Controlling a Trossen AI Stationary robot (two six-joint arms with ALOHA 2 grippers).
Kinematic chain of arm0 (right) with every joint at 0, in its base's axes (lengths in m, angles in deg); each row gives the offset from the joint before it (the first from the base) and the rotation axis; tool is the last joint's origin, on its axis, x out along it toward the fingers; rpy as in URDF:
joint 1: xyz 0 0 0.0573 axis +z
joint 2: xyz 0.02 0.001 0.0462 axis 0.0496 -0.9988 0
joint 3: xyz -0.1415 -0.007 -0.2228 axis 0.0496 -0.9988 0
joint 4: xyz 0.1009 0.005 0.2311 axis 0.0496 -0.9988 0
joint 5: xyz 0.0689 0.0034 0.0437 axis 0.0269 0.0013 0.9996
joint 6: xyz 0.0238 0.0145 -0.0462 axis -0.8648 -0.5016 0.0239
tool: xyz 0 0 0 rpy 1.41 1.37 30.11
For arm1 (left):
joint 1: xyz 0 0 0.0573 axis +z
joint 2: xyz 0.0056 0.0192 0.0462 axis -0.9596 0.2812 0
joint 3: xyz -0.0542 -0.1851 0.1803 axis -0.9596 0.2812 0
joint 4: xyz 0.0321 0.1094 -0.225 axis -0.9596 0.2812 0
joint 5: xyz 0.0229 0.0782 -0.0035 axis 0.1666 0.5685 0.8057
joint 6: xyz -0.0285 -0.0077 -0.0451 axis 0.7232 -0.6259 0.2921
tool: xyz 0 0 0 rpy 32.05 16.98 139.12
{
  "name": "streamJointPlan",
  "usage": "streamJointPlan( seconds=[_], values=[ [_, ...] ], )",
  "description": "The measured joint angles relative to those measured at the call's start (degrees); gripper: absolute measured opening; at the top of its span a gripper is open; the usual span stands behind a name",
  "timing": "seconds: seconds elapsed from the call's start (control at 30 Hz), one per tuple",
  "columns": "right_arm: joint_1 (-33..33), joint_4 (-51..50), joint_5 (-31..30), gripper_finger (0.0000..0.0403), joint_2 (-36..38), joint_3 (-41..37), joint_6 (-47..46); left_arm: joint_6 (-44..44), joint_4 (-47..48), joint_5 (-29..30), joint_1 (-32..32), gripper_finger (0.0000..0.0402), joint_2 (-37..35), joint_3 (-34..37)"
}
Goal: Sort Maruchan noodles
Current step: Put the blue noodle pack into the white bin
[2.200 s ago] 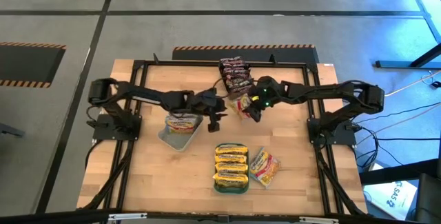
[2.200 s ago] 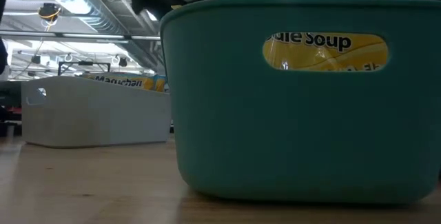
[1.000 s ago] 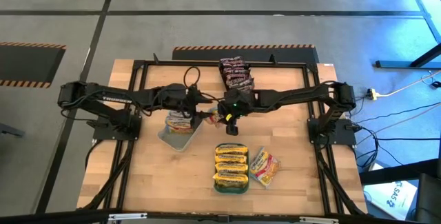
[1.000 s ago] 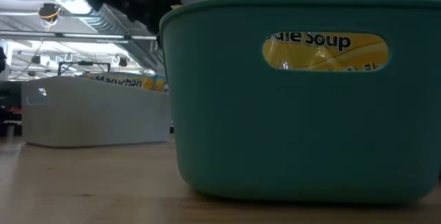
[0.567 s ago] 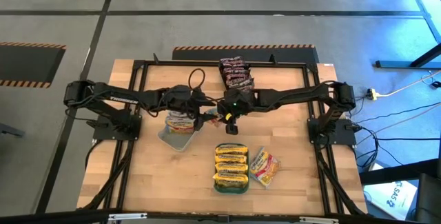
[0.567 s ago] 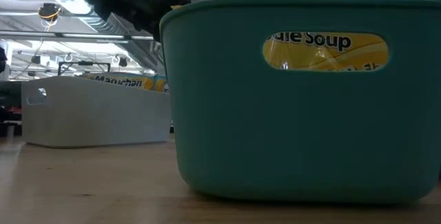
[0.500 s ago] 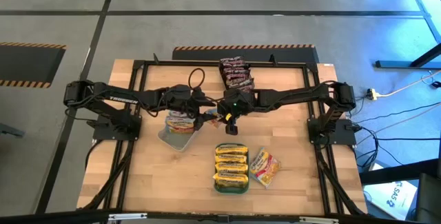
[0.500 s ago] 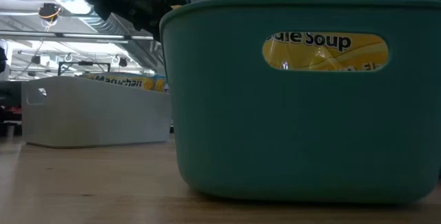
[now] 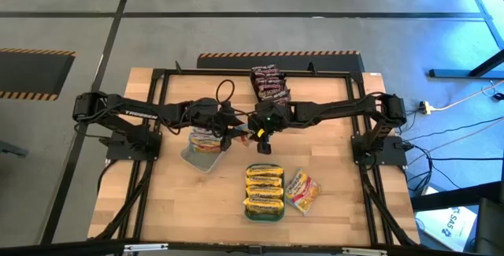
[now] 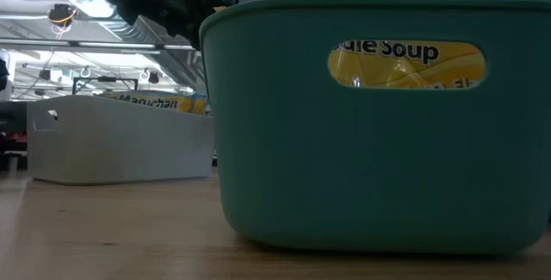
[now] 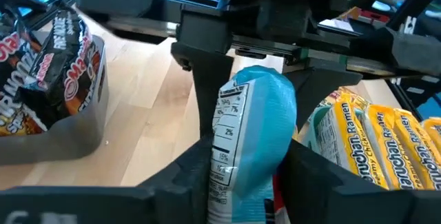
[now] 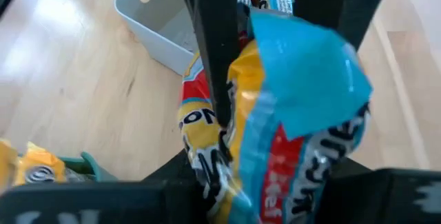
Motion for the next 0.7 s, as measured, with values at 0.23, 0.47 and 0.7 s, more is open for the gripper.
streamJointPlan(
  seconds=[0.23, 0.47, 0.7],
  values=[
    [0.0, -1.9, -0.2, 0.0154, 1.3, 0.1, -3.0, -0.9, 0.2, 0.6, 0.0, 0.0114, -1.5, 0.0],
    [0.0, -13.1, -1.5, 0.0245, 8.3, 0.2, -2.8, -1.1, 7.0, 1.0, -0.4, 0.0114, -8.2, 0.1],
    [0.7, -9.1, -0.7, 0.028, 11.7, 0.1, -2.7, -1.0, 15.9, 5.4, -5.6, 0.0114, -17.3, 0.2]
  ],
)
